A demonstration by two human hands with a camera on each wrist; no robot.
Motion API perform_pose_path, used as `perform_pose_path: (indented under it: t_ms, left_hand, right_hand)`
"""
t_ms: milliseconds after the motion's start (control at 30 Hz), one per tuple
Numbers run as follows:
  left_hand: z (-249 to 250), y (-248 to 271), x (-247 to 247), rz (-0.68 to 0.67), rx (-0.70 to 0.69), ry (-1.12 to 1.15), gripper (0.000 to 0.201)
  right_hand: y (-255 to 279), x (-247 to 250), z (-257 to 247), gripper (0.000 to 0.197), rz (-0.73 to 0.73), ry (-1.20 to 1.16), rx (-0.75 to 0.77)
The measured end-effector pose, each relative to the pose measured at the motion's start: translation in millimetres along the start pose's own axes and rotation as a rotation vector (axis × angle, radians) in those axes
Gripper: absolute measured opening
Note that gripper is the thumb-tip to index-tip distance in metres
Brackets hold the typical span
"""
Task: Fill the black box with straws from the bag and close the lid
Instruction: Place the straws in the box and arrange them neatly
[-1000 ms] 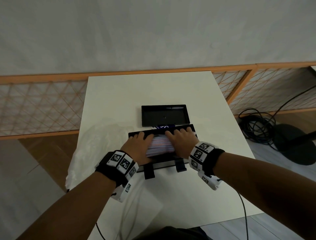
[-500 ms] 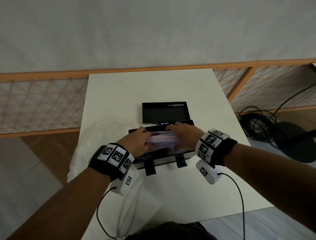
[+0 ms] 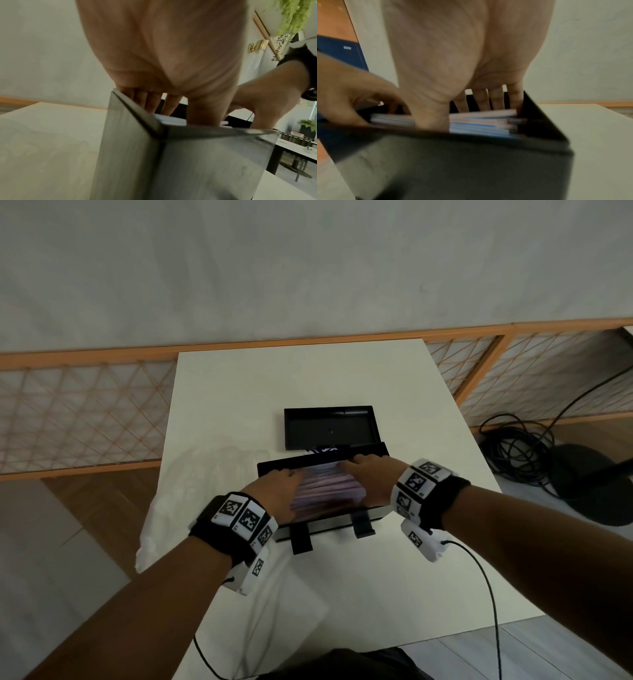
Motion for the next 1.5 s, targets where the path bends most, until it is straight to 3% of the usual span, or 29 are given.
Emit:
perform_pose_path:
  t_ms: [200, 367, 500, 600, 667, 767, 933, 1067, 1200, 1267, 1367, 1500]
  left_hand:
    - [-1.0, -5.5, 0.7, 0.041, 0.043, -0.162, 0.082]
    - [-1.5, -1.2, 2.4, 0.067, 0.01, 0.028, 0.092]
    - [-1.0, 2.4, 2.5, 0.02, -0.041, 0.059, 0.058]
    - [-1.7, 1.3, -6.5, -0.036, -0.067, -0.003, 0.055]
    - [0.3, 2.2, 1.6, 0.014, -0.065, 0.043, 0.049]
    - [4.6, 3.9, 11.6, 0.109, -0.099, 0.087, 0.045]
    - [0.0, -1.0, 2.5, 0.065, -0.075, 0.063, 0.043]
    - [-1.9, 3.2, 6.7, 0.08, -0.066, 0.146, 0.049]
    - [-17.5, 14.5, 32.7, 0.325, 0.059, 0.326, 0.04]
    - [-28.7, 18.5, 38.4, 0.396, 0.141, 0.311, 0.036]
    - [-31.6, 18.4, 33.3, 0.333, 0.104, 0.253, 0.034]
    - [-28.7, 13.9, 27.5, 0.205, 0.029, 0.151, 0.033]
  right_hand:
    - [-4.0, 8.7, -4.7, 0.073, 0.13, 0.103, 0.033]
    - [4.8, 12.2, 7.2, 0.084, 0.116, -0.068, 0.041]
    - [16.8, 6.2, -4.4, 0.081, 0.026, -0.172, 0.097]
    - [19.1, -20.5, -11.0, 0.057, -0.098, -0.181, 0.062]
    - [19.6, -21.9, -11.5, 0.048, -0.107, -0.212, 0.061]
    - [19.8, -12.2, -5.7, 0.049, -0.077, -0.208, 0.052]
    - [22.1, -30.4, -5.0, 0.045, -0.156, -0.159, 0.046]
    - [22.5, -15.6, 0.1, 0.044, -0.017, -0.331, 0.001]
    - [22.3, 10.0, 23.0, 0.02, 0.273, -0.545, -0.238]
    - [19.3, 11.3, 28.3, 0.014, 0.32, -0.668, -0.344]
    - [9.9, 8.7, 22.5, 0.029, 0.314, -0.775, -0.349]
    - [9.6, 21.1, 28.0, 0.027, 0.42, -0.879, -0.35]
Point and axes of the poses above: each hand's wrist, its own y-axis away from the middle knuckle, its own x-axis out of the back of the hand, z = x × y, the point moved 9 cm from there along -y, towards the middle knuckle, and after that the axes turned 12 degrees about -y, right-handed, at the moved point
